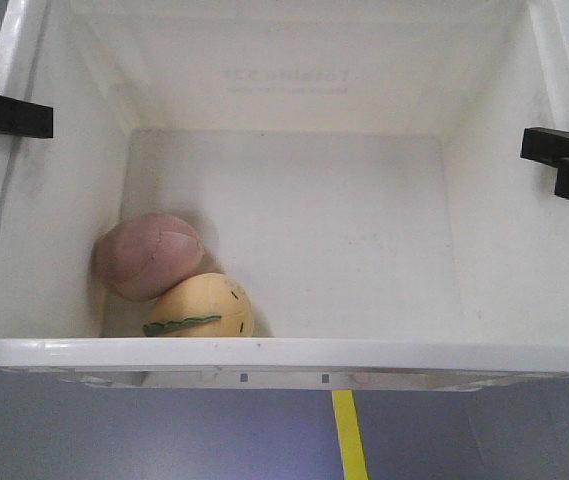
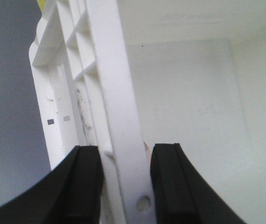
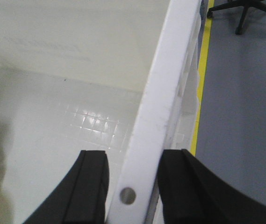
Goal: Place moving items into box and shelve
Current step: 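Keep both grippers clamped on the tote rims while driving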
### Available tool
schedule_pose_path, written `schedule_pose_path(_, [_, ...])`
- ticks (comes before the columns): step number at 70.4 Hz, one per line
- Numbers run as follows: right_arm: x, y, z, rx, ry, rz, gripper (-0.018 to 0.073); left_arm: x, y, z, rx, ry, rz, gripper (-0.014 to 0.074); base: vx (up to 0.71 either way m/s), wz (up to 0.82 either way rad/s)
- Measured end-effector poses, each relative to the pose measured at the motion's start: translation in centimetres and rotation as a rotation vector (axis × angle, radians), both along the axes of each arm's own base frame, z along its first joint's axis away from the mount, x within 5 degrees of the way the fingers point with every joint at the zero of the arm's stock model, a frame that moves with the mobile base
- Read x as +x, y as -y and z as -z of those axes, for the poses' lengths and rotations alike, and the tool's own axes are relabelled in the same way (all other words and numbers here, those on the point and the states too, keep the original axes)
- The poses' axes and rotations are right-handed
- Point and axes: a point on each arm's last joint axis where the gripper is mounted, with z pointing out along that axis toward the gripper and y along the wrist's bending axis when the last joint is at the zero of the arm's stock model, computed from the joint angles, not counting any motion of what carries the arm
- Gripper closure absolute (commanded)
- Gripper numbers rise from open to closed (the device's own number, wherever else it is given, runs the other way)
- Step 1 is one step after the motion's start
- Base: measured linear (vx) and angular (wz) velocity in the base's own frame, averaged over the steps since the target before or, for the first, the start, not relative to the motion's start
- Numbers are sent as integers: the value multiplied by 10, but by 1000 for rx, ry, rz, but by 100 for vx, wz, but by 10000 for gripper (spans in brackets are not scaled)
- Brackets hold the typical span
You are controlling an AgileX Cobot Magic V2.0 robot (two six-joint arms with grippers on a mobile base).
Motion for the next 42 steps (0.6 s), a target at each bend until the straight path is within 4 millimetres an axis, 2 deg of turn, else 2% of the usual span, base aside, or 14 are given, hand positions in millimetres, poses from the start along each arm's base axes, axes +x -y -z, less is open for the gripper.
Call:
schedule_pose_path(20, [0,0,0,0,1,0,564,0,0,0,0,0,0,602,38,-37])
schedule_pose_path(42, [0,0,0,0,1,0,564,0,0,0,0,0,0,602,36,-51])
